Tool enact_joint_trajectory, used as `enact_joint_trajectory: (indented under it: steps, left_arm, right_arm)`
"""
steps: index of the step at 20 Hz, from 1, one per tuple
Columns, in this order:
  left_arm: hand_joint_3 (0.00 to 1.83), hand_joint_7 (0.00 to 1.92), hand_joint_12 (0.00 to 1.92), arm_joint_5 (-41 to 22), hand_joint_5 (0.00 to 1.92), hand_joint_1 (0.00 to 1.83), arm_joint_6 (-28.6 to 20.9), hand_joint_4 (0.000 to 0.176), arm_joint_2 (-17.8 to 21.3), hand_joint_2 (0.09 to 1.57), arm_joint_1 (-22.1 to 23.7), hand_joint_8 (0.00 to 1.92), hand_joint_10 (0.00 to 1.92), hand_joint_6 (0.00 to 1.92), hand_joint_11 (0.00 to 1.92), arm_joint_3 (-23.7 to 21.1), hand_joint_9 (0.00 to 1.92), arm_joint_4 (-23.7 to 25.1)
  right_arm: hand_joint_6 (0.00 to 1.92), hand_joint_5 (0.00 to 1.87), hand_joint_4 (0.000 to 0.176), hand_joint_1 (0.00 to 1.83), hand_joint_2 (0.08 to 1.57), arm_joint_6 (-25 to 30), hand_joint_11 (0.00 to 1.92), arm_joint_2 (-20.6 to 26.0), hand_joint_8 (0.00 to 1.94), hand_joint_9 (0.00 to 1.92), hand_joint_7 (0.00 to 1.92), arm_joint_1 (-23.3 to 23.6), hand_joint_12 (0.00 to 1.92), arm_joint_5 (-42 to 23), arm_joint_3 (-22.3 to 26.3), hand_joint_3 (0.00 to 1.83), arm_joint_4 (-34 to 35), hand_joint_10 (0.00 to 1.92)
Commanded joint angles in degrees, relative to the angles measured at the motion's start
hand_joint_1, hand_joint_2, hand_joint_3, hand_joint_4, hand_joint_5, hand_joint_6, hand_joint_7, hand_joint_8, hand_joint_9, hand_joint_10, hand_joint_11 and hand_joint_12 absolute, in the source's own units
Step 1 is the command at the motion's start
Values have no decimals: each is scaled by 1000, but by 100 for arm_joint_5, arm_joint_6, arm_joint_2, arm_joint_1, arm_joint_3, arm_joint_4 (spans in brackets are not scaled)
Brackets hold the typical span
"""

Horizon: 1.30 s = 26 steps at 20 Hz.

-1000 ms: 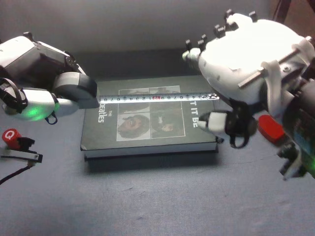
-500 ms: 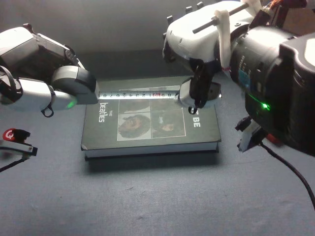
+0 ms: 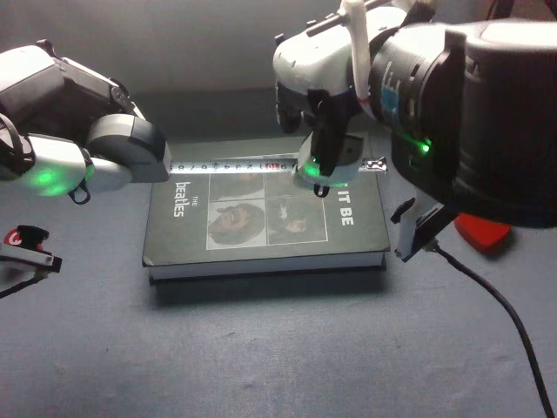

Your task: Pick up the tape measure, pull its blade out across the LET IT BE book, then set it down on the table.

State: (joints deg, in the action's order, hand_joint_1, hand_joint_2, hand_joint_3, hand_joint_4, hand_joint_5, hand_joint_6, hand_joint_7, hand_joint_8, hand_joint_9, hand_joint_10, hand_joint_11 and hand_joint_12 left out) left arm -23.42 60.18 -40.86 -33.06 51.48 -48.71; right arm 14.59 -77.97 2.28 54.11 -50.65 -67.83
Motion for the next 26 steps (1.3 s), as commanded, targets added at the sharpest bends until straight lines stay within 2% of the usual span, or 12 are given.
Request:
enact_joint_trajectory:
  steps: [1,8,12,26]
  left_arm:
    - [1,975,1216,-533,937,1374,-73,0,3,1120,80,985,1327,864,855,45,896,88]
    - [0,977,1230,-559,929,1375,-73,0,3,1119,74,965,1318,873,868,41,914,72]
    - [0,969,1228,-562,914,1374,-73,0,2,1122,74,971,1319,904,874,42,916,52]
    - [0,935,1233,-594,931,1372,-71,0,-1,1127,85,1031,1329,883,854,44,900,-54]
  right_arm:
    - [26,765,0,1049,1073,-24,352,4,26,740,792,87,954,-14,-16,4,-388,41]
    - [23,799,0,1050,1091,71,369,-86,23,781,819,-6,968,117,-177,5,-495,45]
    - [19,805,0,1053,1093,441,406,-101,22,801,831,-137,984,111,-194,3,-967,48]
    - [10,855,0,1043,1093,690,416,-191,13,833,884,-375,976,184,-295,0,-1301,32]
